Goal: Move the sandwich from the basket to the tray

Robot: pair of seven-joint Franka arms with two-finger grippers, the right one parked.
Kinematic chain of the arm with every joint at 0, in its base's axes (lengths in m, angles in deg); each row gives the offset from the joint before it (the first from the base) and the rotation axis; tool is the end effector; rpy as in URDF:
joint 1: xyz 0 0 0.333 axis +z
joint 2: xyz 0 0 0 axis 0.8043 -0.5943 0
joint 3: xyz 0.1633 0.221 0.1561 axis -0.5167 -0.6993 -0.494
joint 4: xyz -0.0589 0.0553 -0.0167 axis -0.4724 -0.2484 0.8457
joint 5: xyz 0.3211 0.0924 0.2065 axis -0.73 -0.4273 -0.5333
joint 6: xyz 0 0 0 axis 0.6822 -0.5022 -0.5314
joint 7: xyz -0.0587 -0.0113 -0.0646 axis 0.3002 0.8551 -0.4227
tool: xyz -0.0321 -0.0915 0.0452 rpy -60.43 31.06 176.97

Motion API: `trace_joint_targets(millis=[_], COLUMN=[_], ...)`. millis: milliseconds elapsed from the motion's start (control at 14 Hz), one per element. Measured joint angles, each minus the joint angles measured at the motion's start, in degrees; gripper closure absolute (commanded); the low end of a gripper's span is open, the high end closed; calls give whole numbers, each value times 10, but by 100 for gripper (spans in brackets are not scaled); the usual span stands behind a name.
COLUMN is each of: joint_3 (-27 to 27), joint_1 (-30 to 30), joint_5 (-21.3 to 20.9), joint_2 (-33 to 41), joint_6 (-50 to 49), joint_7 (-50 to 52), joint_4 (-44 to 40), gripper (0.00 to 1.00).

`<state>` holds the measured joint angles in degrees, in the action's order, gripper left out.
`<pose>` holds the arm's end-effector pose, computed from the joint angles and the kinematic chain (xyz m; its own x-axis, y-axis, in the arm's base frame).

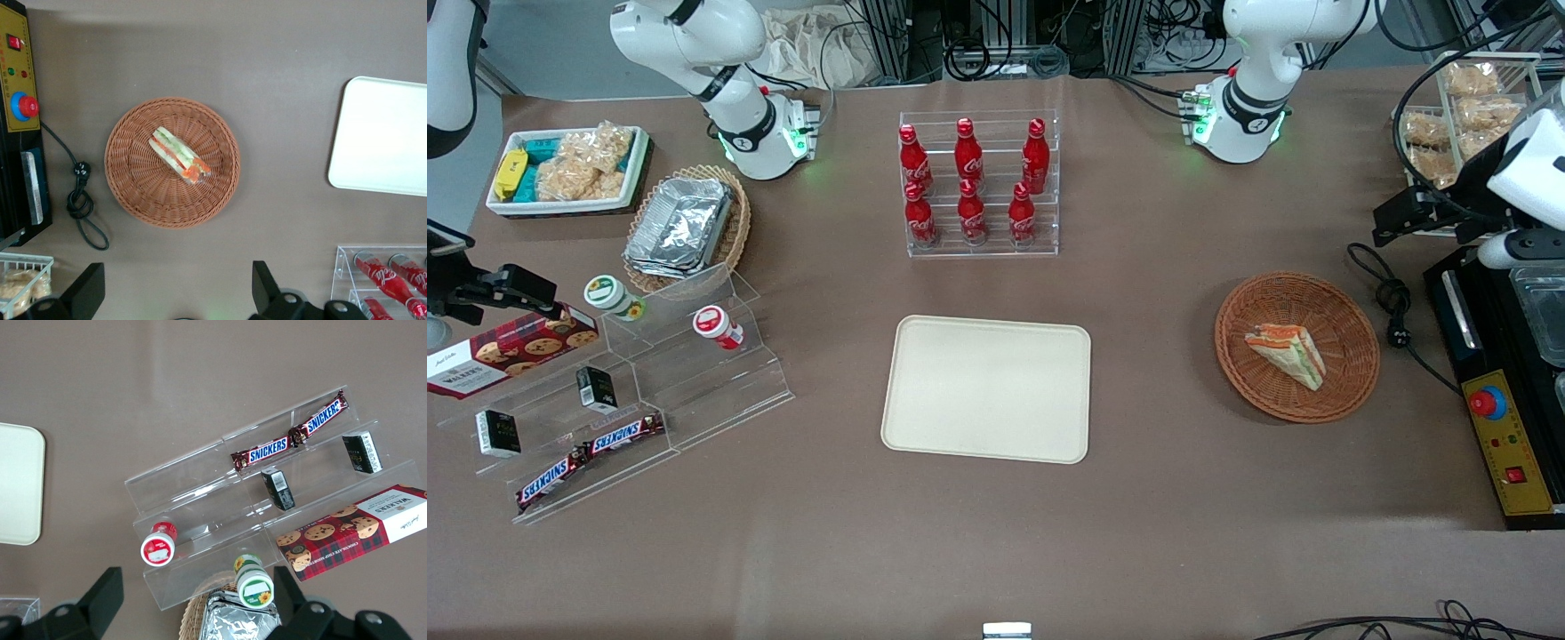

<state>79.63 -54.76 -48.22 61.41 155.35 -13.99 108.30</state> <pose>0.5412 -0.0437 0.6430 0.9997 0.0181 -0.0172 0.0185 -0.9996 0.0232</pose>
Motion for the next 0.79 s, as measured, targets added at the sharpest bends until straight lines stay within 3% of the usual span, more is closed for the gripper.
trace_joint_targets(millis=[429, 786], joint_3=[2, 8], joint_1=[0, 0], joint_5=[-2, 11], joint_2=[-5, -34], joint_6=[-12, 9], joint_7=[68, 288], joint_4=[-6, 11], gripper=[1, 1])
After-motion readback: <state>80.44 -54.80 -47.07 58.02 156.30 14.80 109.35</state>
